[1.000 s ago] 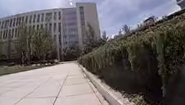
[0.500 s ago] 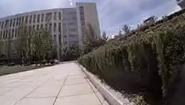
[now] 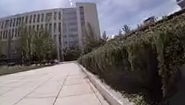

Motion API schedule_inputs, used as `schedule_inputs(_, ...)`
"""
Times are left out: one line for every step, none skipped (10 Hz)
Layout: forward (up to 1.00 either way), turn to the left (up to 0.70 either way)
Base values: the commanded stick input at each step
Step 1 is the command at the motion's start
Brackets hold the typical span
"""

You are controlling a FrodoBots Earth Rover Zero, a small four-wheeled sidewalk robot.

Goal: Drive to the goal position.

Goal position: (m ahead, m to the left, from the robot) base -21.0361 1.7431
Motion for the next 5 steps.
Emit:
schedule_inputs(0.1,0.0)
schedule_inputs(0.1,0.0)
schedule_inputs(0.1,0.0)
schedule_inputs(0.1,0.0)
schedule_inputs(0.1,0.0)
